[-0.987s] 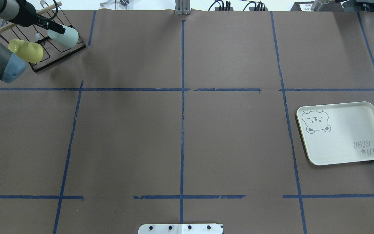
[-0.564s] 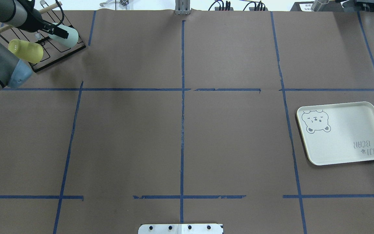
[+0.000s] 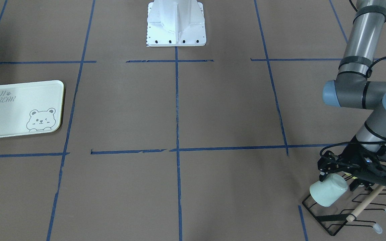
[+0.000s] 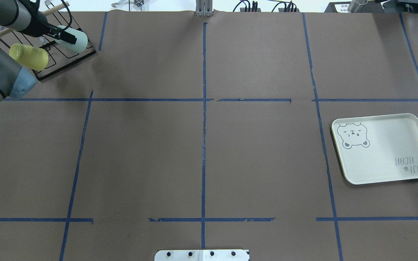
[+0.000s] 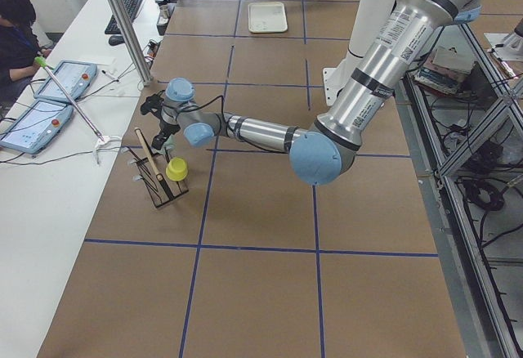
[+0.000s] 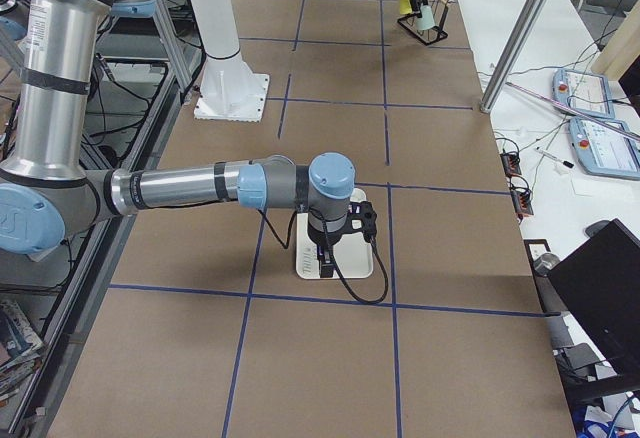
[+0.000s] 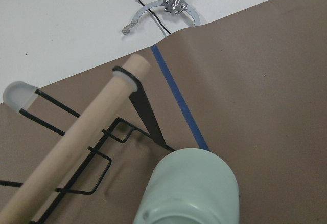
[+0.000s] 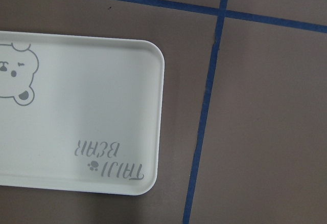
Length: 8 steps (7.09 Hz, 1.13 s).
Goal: Left arm grabs green cup and hands to right arm on tray
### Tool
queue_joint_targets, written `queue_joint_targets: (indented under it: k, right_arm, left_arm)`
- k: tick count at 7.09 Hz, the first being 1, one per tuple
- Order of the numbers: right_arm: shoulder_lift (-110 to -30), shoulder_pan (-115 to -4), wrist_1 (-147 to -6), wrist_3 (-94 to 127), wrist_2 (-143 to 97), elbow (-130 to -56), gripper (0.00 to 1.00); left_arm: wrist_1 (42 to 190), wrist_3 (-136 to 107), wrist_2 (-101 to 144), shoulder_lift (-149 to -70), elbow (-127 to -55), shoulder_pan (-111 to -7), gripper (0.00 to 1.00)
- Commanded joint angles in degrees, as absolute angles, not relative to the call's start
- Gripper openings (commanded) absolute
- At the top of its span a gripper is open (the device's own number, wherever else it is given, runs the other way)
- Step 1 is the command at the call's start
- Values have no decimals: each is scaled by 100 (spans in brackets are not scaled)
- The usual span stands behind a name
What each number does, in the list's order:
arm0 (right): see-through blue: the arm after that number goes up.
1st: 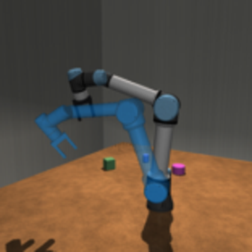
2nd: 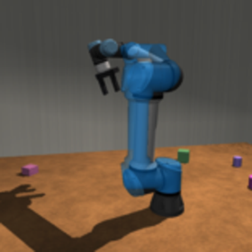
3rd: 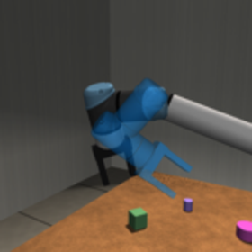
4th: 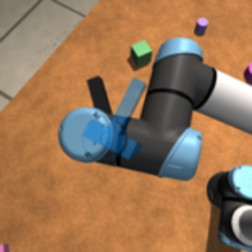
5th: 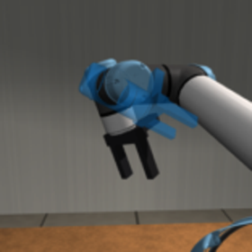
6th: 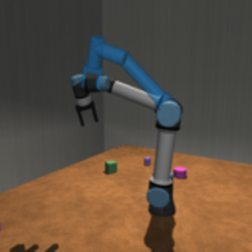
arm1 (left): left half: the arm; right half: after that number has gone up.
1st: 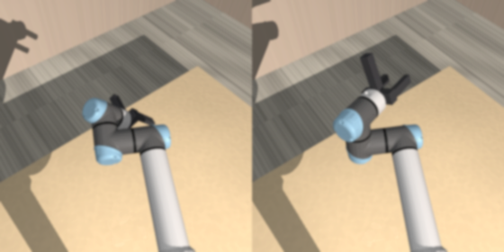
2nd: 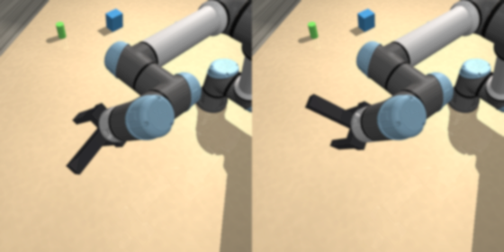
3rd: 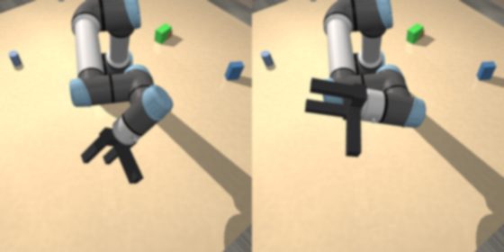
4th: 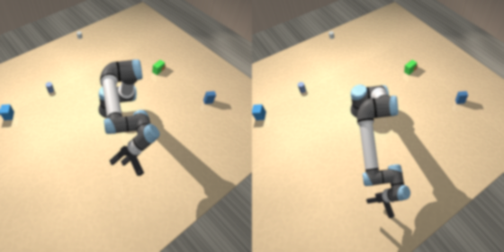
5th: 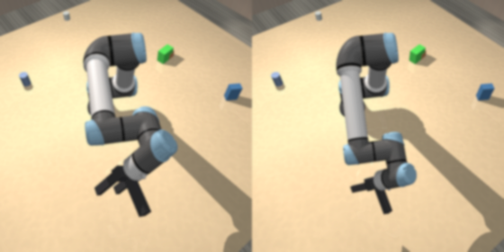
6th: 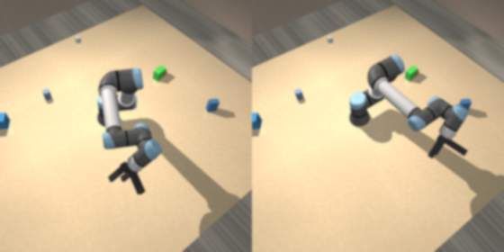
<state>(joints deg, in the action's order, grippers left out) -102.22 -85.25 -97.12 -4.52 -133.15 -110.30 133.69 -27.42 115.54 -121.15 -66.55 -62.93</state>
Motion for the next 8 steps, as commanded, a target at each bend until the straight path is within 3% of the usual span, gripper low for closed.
queue_joint_targets:
  k: [1,4,8]
  right_arm:
    - [-10222,-8525,-9712,-448,-13315,-11030,100]
    - [-10222,-8525,-9712,-448,-13315,-11030,100]
    - [-10222,-8525,-9712,-448,-13315,-11030,100]
  left_arm:
    - [13359,-2751,11558,-12155,-6609,-6293,80]
    - [13368,-3032,11593,-12190,-6714,-6302,47]
    - [13254,-3041,12731,-11798,-7442,-7010,45]
